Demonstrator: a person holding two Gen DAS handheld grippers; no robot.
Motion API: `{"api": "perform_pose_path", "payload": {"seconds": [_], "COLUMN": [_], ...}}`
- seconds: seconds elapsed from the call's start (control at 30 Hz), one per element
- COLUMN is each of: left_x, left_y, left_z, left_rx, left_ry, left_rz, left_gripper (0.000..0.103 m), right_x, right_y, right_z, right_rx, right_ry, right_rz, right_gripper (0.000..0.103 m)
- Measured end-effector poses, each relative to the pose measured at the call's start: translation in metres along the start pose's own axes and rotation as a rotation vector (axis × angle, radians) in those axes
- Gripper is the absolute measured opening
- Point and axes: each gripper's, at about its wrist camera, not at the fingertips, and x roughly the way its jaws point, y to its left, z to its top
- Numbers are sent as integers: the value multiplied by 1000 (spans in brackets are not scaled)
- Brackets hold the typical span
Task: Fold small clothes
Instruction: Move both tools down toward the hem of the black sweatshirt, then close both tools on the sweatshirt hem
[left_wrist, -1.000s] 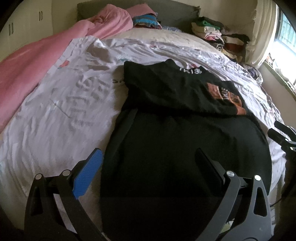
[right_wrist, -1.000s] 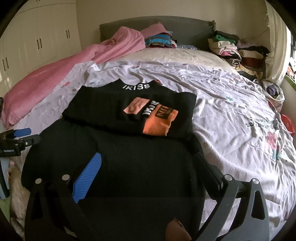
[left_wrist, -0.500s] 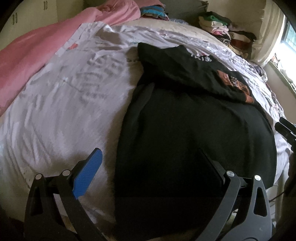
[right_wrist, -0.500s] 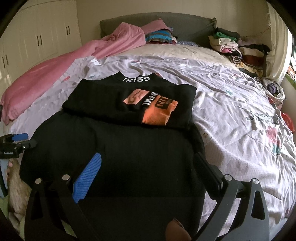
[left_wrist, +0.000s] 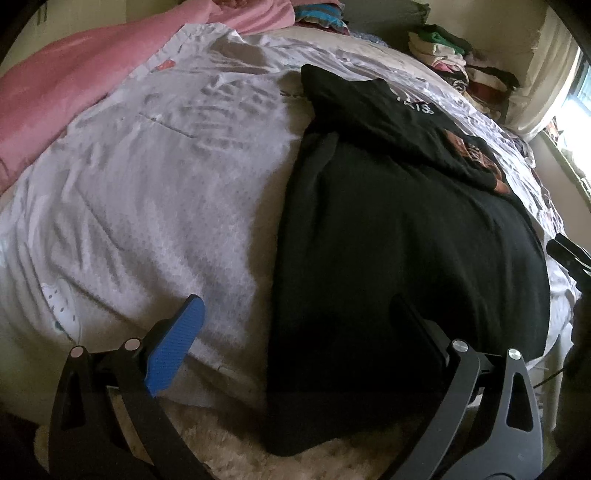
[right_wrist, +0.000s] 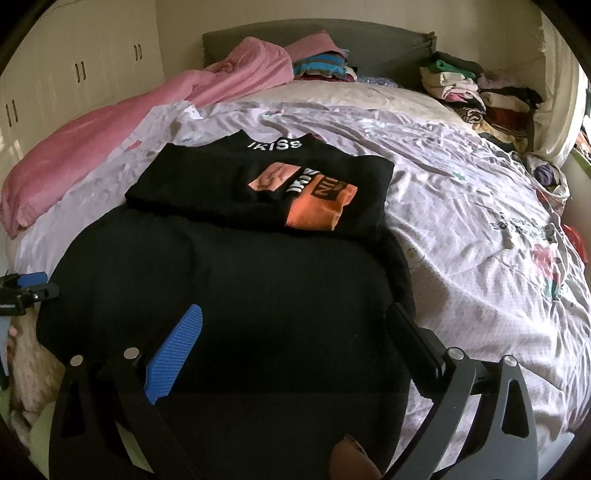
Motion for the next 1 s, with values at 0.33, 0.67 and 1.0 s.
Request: {"api": "perform_pose_path", "payload": {"seconds": [0.33,0.67,1.0], "left_x": [-1,-6,-1], "left_y": [0,5,-2], "left_z": [-9,-18,-26], "left_rx": [3,-20,-9], "left_ry": [4,29,57], "left_rz": [-54,-128,-154], "left_gripper": [67,38,35], "right_x": [2,-1,-8], "right_y": [4,-1,-9], "right_z": [-11,-17,-27], "right_rx": [-17,-13,-13], "right_ry": [31,37,56], "right_rz": [9,2,4], "right_gripper": [99,99,99]}}
